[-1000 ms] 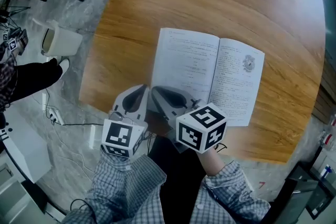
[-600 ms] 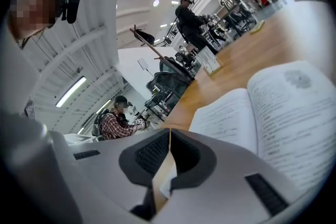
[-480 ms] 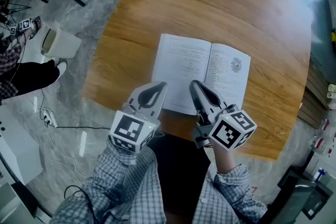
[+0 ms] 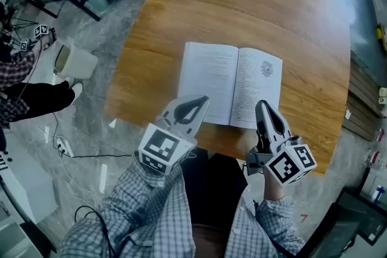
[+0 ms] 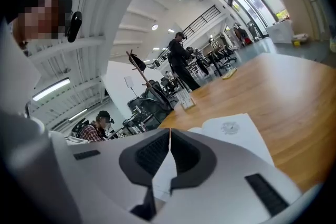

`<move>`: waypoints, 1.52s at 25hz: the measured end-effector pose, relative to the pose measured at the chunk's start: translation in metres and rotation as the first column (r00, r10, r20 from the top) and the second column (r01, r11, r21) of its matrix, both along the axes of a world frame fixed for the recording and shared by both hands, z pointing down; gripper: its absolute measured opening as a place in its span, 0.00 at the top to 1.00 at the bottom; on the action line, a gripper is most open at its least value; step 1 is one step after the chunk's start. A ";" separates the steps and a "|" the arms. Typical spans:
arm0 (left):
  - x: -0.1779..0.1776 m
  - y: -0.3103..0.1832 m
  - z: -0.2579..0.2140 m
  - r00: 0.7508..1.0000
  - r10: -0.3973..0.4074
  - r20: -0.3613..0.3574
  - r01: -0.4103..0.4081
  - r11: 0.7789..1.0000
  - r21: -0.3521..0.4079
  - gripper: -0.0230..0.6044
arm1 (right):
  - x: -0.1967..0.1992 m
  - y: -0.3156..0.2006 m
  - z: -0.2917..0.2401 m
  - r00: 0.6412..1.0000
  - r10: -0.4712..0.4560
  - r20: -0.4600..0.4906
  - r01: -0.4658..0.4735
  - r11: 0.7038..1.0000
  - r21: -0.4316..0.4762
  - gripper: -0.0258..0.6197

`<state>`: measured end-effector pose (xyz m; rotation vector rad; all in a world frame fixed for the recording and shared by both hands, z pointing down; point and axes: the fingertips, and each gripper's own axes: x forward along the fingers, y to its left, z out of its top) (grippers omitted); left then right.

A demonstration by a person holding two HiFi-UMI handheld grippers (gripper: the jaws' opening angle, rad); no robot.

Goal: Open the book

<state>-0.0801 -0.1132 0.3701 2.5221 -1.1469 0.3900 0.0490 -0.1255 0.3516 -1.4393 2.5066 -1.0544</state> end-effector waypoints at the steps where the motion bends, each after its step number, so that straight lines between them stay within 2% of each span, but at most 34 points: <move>1: 0.002 0.004 -0.004 1.000 0.005 0.002 -0.005 1.000 0.004 0.96 | 0.003 0.004 -0.002 1.000 0.011 0.006 -0.011 1.000 0.004 0.92; 10: 0.029 0.042 -0.026 1.000 -0.005 -0.017 0.006 1.000 0.020 0.96 | 0.042 0.041 -0.029 0.996 0.085 0.007 -0.085 0.995 0.061 0.92; 17: 0.060 0.059 -0.047 0.998 0.029 -0.051 -0.026 0.997 0.067 0.96 | 0.050 0.061 -0.050 0.996 0.064 -0.058 -0.056 0.989 0.134 0.92; 23: 0.067 0.058 -0.051 0.998 0.043 -0.053 -0.039 0.996 0.081 0.96 | 0.045 0.064 -0.057 0.995 0.042 -0.095 -0.025 0.986 0.167 0.93; 29: 0.073 0.054 -0.051 0.997 0.060 -0.049 -0.056 0.995 0.080 0.96 | 0.049 0.060 -0.062 0.999 0.047 -0.009 -0.045 0.987 0.156 0.93; 38: 0.081 0.044 -0.054 0.993 0.091 -0.077 -0.085 0.994 0.073 0.96 | 0.051 0.052 -0.064 0.997 0.079 -0.009 -0.076 0.985 0.157 0.93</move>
